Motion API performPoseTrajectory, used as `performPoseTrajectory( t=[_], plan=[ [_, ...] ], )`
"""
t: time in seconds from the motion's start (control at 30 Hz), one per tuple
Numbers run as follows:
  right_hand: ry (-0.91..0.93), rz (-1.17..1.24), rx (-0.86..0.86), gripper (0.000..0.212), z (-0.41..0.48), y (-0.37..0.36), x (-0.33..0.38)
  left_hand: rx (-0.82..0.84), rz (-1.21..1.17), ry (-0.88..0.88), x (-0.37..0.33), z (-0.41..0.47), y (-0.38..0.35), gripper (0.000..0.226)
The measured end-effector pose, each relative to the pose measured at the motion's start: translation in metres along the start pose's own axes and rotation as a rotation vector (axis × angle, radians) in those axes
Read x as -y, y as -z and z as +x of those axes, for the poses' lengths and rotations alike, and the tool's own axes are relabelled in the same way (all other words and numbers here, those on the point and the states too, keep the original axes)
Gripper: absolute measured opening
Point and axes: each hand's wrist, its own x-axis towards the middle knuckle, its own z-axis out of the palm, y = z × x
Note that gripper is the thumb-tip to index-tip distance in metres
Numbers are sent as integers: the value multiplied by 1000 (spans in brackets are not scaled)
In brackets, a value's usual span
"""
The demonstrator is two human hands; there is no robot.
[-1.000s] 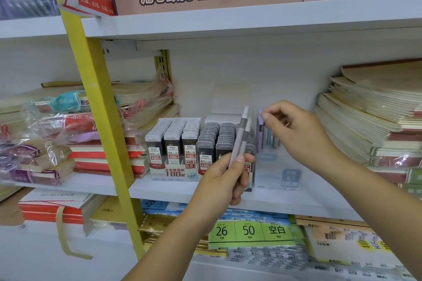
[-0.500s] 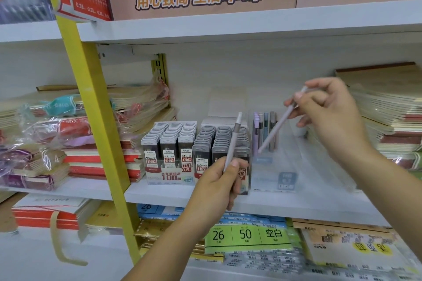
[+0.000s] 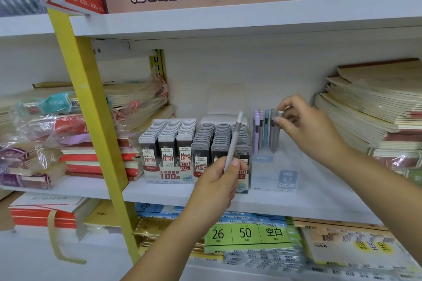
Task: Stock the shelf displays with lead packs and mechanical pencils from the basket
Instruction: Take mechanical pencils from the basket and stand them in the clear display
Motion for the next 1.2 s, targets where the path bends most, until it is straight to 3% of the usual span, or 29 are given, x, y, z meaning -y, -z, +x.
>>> performPoseTrajectory(
  t=[0.2,0.37,0.53,0.63,0.73,0.83,0.97,1.07,1.13,1.2],
  plan=[
    [-36,-25,28,22,6,-1,-3,-4,1,8,1,-1,0,28],
    [61,-397,12,15,12,-4,-9,2,8,5,0,-1,0,27],
    [-14,-435,33,22,9,-2,2,11,25,4,-3,-3,-2,28],
    [-64,-91,-24,16,-5,2,23,31,52,-15,-4,-2,-3,27],
    [-267,516,147,19,-16,7,52,36,94,-36,-5,0,-7,26],
    [-281,757,223,24,-22,8,68,46,142,-53,-7,3,-13,24],
    [-267,859,13,20,-18,18,67,-29,328,-185,-13,6,-18,10],
    [-188,762,-237,22,-11,39,52,-308,758,-517,-17,10,-10,22],
    [-108,590,-249,25,-8,45,41,-405,1038,-698,-20,13,-5,32],
    [-70,357,-154,23,-8,41,32,-352,1222,-743,-18,19,-1,40]
  ],
)
